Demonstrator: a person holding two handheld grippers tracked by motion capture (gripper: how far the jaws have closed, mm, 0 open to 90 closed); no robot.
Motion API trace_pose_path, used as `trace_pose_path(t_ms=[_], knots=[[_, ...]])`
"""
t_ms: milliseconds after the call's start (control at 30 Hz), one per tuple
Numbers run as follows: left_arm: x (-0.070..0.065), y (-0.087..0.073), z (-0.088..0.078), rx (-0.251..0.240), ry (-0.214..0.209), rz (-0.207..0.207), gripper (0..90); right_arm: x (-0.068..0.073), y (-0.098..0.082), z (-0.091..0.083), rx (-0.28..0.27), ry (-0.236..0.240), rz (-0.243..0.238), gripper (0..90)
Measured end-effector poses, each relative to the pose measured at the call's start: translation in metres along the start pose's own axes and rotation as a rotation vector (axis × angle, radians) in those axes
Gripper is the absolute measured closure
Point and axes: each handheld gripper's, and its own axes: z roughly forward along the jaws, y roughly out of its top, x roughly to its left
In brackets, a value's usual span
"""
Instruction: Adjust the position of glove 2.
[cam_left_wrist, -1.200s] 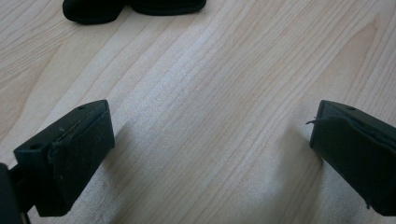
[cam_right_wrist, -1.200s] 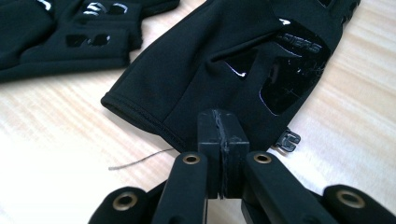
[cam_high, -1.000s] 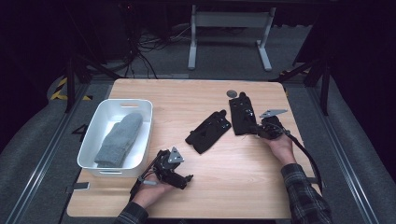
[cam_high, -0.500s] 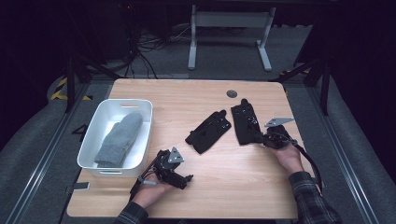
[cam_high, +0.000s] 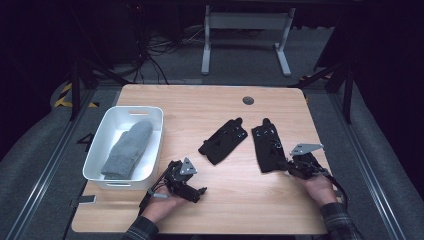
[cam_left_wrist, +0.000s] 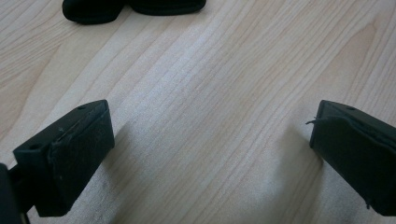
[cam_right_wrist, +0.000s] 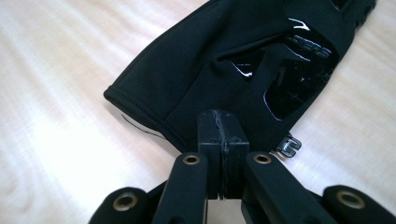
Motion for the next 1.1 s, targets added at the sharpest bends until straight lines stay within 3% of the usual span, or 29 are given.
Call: trace_pose_path(t_ms=[400,500,633,733,967,1100], knots=[[0.000,0.000,0.000,0.000,0.000,0.000,0.2,0.038,-0.022,-0.022,0.011,0.048,-0.021,89.9],[0.000,0.000,0.000,0.000,0.000,0.000,0.3,0.042,-0.024,-0.026,0.001,0.051,-0.028,89.9],[0.000,0.000,0.000,0.000,-0.001,0.000,0.2,0.031,-0.015,-0.030,-0.051,0.028,-0.009,89.9],[0.000,0.000,0.000,0.000,-0.001,0.000,0.2,0.018,-0.004,-0.023,-0.069,0.003,0.004,89.9],[0.000,0.000,0.000,0.000,-0.002,0.001,0.2,-0.005,0.016,0.002,-0.067,-0.018,0.018,89.9],[0.000,0.000,0.000,0.000,-0.002,0.002,0.2,-0.012,0.019,0.017,-0.025,-0.019,0.019,89.9]])
